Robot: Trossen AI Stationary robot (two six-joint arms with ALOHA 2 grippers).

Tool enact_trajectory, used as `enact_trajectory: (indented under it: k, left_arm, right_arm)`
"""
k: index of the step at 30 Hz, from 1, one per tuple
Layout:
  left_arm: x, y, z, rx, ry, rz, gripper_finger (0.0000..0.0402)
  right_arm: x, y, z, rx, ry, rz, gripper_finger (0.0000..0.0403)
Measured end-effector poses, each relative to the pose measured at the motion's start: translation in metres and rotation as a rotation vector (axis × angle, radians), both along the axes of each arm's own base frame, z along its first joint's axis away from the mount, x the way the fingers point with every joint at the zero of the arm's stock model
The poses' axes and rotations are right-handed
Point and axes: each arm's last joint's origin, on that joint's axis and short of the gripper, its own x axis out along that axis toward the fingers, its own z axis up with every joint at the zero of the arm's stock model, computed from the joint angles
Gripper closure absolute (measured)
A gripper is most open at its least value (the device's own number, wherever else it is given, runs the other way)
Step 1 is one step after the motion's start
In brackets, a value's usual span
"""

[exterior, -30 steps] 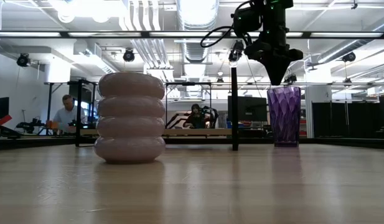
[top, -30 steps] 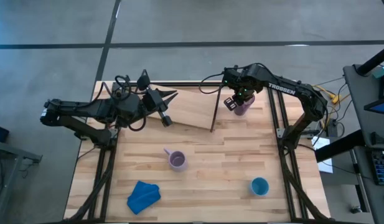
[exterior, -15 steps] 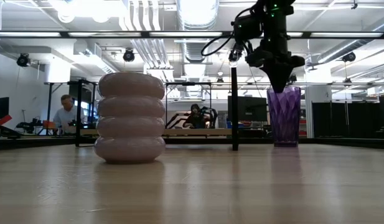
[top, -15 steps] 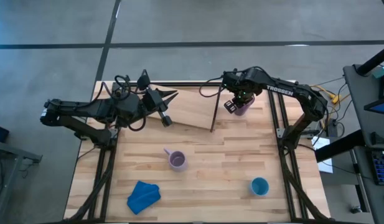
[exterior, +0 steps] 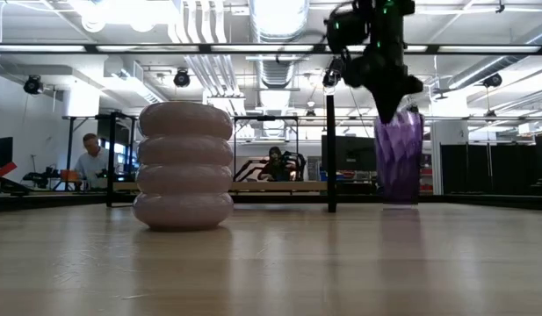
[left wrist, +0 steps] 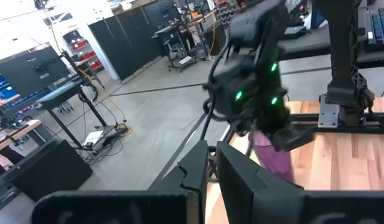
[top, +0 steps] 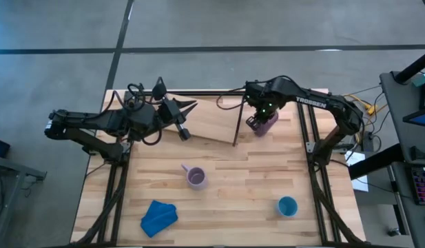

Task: Stack small to large cups/mugs on shelf
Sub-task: Put the violet cup on the shelf

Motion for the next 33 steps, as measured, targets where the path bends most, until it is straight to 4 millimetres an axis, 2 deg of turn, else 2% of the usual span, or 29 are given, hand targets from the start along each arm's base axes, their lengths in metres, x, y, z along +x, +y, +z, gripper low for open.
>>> enact_trajectory:
  k: [4, 10, 18, 23, 28, 33]
  left_arm:
    - [0.0, 0.0, 0.0, 0.001, 0.004, -0.001, 0.0382]
    - [0.0, 0.0, -0.001, 0.0, 0.005, -0.001, 0.0382]
    - [0.0, 0.0, -0.001, 0.0, 0.005, -0.002, 0.0382]
    - [0.0, 0.0, -0.001, -0.039, -0.021, 0.001, 0.0382]
    - [0.0, 0.0, -0.001, -0.041, -0.023, 0.0, 0.0382]
    - [0.0, -0.001, -0.001, -0.041, -0.022, -0.002, 0.0382]
  right_arm:
    - [-0.003, 0.02, 0.029, -0.022, -0.049, 0.07, 0.0393]
    - [-0.025, 0.041, 0.079, -0.175, -0.021, 0.0, 0.0394]
    - [-0.029, 0.054, 0.144, -0.487, -0.345, -0.013, 0.0394]
    - [-0.025, 0.056, 0.173, -0.616, -0.49, 0.034, 0.0394]
    - [-0.001, 0.056, 0.173, -0.534, -0.637, 0.163, 0.0394]
    - [0.025, 0.05, 0.142, -0.47, -0.472, 0.181, 0.0394]
